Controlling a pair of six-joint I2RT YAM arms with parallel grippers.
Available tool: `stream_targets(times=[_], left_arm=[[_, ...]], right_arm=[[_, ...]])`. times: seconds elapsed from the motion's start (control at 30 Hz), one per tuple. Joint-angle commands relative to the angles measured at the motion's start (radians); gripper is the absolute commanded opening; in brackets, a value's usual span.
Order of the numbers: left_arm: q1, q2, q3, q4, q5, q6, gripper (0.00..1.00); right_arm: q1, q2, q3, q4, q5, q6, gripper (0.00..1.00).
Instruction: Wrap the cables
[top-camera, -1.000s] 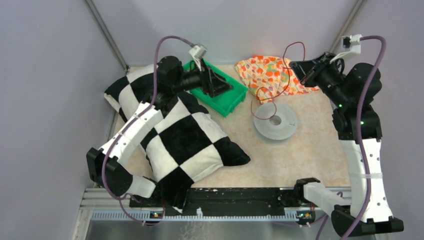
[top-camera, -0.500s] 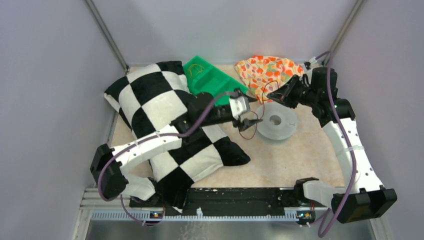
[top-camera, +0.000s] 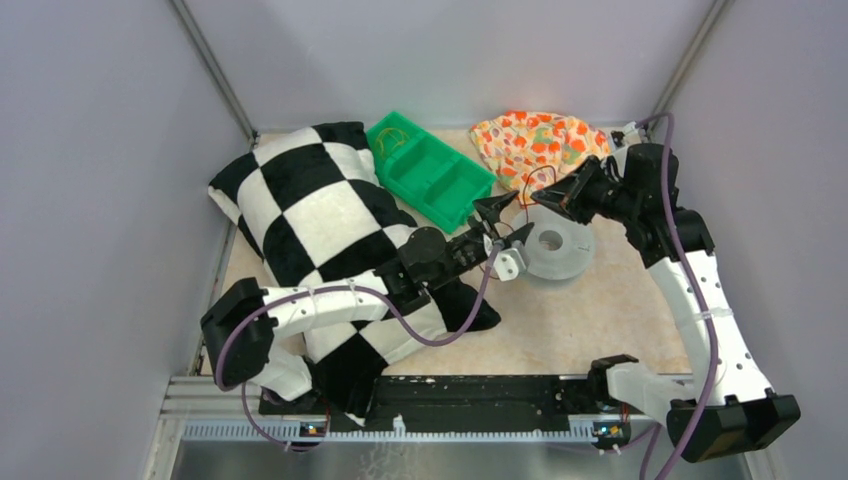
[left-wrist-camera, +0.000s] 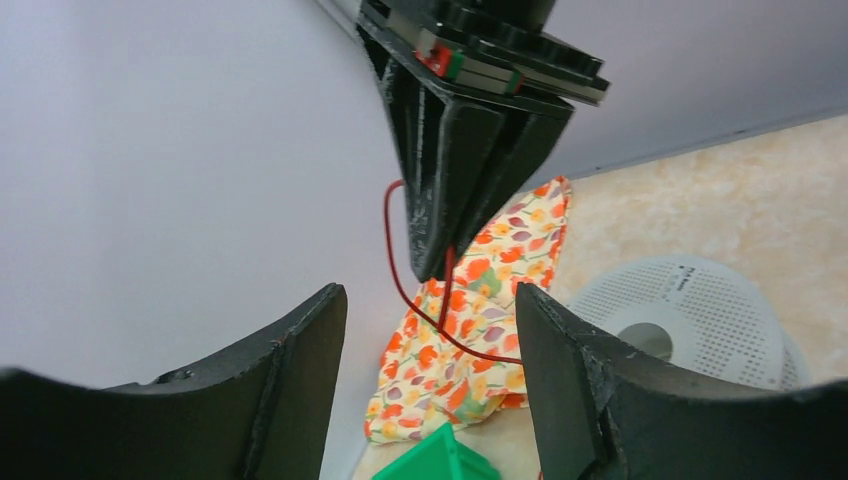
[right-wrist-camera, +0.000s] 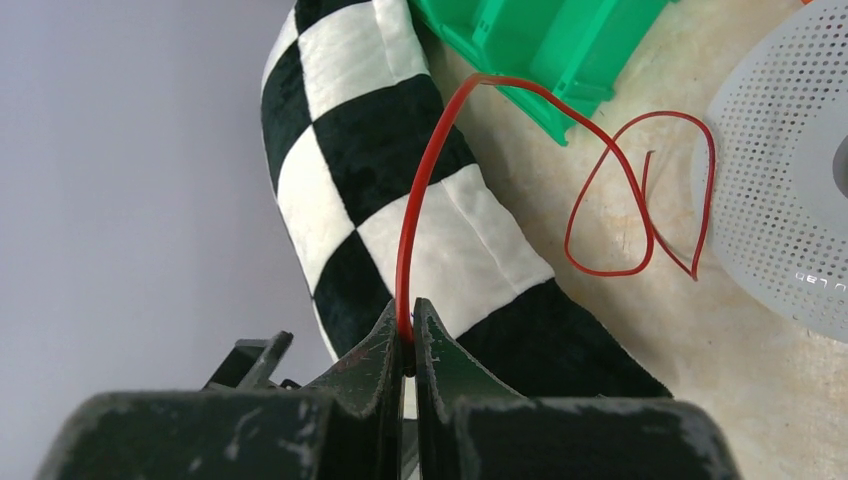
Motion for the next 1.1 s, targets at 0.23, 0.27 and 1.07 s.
stream_targets(times=[0.23,0.27,1.07], left_arm=[[-0.001,0.078,0.073,0.122,-0.112,0.015,0.58],[-0.001,0.084,0.08,0.116,-0.112,0.015,0.57],[0.01,0.119,0.117,0.033,-0.079,-0.037,0.37]], right_arm=[[0.012,-0.038,-0.008,0.035,-0.013,0.01,0.0],[0.012,-0.041,-0.009,0.034,-0.011,0.009,0.0],[0.013,-0.054,-0.001,0.012,0.007,-0.003,0.0]])
